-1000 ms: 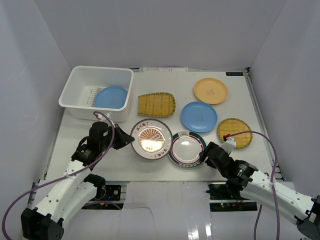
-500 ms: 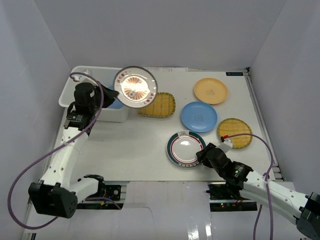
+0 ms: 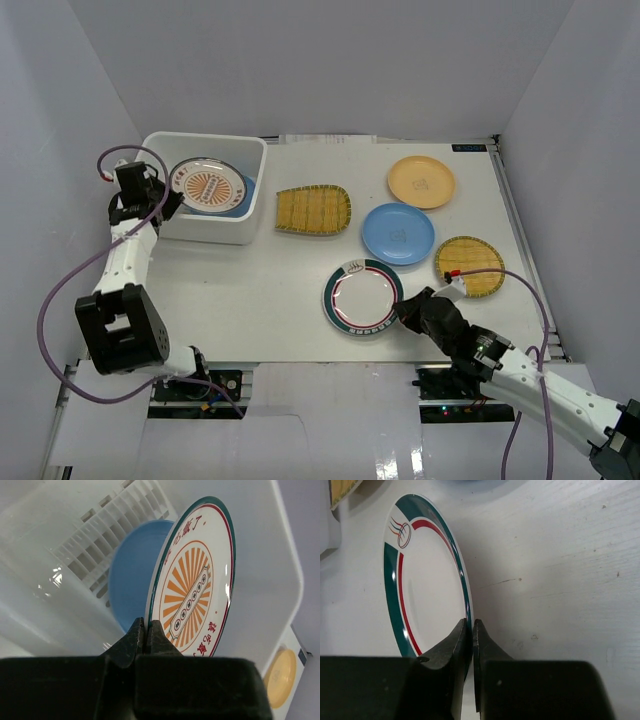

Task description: Place the plates into the plastic bin on the countertop

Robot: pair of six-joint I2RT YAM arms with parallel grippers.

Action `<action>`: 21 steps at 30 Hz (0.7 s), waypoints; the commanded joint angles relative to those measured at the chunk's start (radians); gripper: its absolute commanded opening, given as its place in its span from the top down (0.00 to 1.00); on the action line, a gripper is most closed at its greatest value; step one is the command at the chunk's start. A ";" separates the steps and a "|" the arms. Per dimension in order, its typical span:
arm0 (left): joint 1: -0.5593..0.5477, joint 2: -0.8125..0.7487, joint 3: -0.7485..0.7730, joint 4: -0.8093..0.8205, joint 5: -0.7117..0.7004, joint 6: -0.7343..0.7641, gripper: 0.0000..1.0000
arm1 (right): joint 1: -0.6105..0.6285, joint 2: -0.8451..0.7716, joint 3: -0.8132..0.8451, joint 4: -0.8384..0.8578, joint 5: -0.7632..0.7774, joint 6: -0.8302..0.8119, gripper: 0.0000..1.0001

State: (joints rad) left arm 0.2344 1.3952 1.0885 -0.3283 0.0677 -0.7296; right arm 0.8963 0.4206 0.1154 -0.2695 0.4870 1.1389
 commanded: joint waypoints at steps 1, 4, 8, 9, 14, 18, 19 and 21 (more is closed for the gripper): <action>0.009 0.079 0.080 0.035 0.001 0.012 1.00 | 0.001 -0.026 0.056 -0.137 -0.016 -0.109 0.92; 0.013 0.122 0.083 0.034 0.012 0.018 0.67 | 0.001 -0.055 0.145 -0.172 -0.042 -0.151 0.92; 0.013 0.058 0.033 0.086 0.116 -0.008 0.18 | 0.001 -0.019 0.301 -0.166 -0.117 -0.260 0.92; 0.011 0.042 0.031 0.093 0.136 -0.020 0.11 | 0.001 0.025 0.331 -0.162 -0.128 -0.281 0.92; 0.008 -0.096 0.054 0.100 0.254 -0.016 0.04 | 0.003 0.173 0.492 -0.002 -0.182 -0.398 0.92; -0.009 -0.212 0.067 0.106 0.332 -0.008 0.02 | 0.003 0.338 0.633 0.127 -0.203 -0.468 0.92; -0.015 -0.235 0.062 0.113 0.348 -0.010 0.02 | 0.003 0.371 0.708 0.148 -0.206 -0.484 0.92; -0.029 -0.306 0.054 0.110 0.389 -0.007 0.02 | 0.003 0.476 0.782 0.216 -0.214 -0.516 0.92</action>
State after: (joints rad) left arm 0.2245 1.1793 1.1236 -0.2394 0.3531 -0.7448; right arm 0.8970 0.8211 0.7650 -0.2909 0.2993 0.6991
